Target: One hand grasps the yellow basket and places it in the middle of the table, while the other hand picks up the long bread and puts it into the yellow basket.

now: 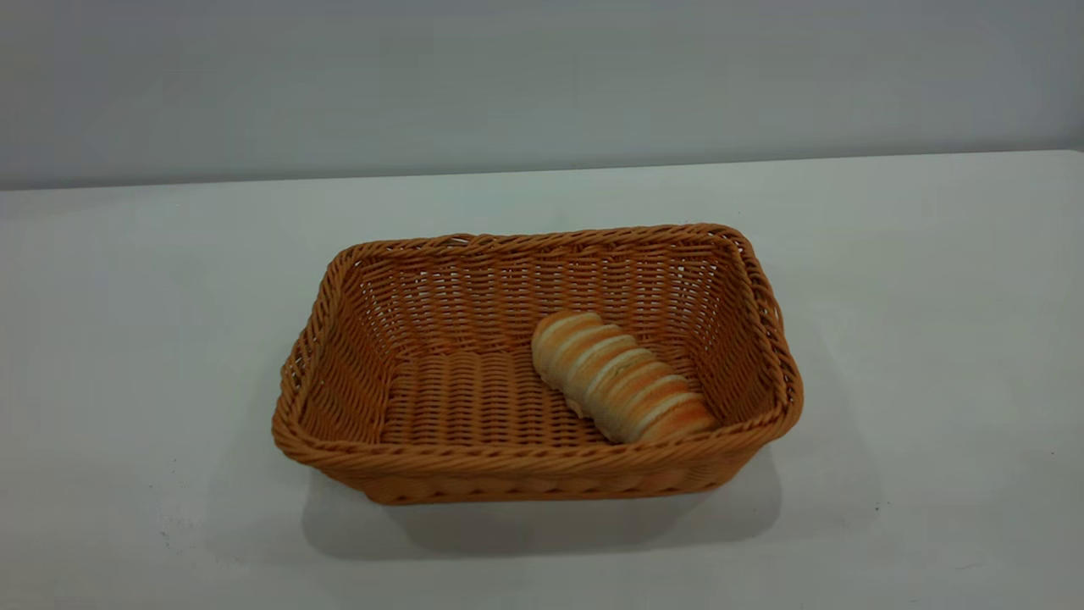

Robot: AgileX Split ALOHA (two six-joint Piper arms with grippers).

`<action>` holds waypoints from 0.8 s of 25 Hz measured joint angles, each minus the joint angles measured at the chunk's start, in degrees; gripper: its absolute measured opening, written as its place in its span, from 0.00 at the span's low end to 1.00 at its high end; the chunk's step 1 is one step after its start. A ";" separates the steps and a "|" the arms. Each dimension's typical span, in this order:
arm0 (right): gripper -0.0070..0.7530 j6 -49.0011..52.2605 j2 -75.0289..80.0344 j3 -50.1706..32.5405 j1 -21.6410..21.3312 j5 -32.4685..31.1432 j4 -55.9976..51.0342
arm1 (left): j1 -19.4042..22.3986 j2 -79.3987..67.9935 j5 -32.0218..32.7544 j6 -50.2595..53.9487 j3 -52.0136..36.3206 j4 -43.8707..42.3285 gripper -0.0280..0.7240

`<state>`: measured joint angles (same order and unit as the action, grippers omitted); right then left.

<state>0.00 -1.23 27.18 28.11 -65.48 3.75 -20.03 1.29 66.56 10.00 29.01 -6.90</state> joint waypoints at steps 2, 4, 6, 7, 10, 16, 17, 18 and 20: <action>0.66 0.00 0.00 -0.07 0.00 0.06 0.00 | 0.00 0.00 0.00 0.00 0.00 0.00 0.81; 0.66 0.00 0.00 -0.07 0.00 0.06 0.00 | 0.00 0.00 0.00 0.00 0.00 0.00 0.81; 0.66 0.00 0.00 -0.07 -0.23 0.06 0.00 | 0.00 0.00 0.00 0.00 0.00 0.00 0.81; 0.66 0.00 0.00 -0.07 -1.01 0.06 0.00 | 0.08 0.00 0.00 -0.02 0.00 0.00 0.81; 0.66 0.00 0.00 -0.07 -6.42 0.06 0.00 | 2.48 0.00 0.00 -0.07 0.00 0.00 0.81; 0.66 0.00 0.00 -0.07 -20.18 0.06 0.00 | 12.56 0.00 0.00 -0.07 0.00 0.00 0.81; 0.66 0.00 0.00 -0.07 -22.21 0.06 0.00 | 13.94 0.00 0.00 -0.07 0.00 0.00 0.81; 0.66 0.00 0.00 -0.07 -24.03 0.06 0.00 | 15.49 0.00 0.00 -0.07 0.00 0.00 0.81; 0.66 0.00 0.00 -0.07 -26.98 0.06 0.00 | 17.93 0.00 0.00 -0.07 0.00 0.00 0.81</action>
<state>0.00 -1.23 27.11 1.14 -65.42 3.75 -2.10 1.29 66.56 9.93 29.01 -6.90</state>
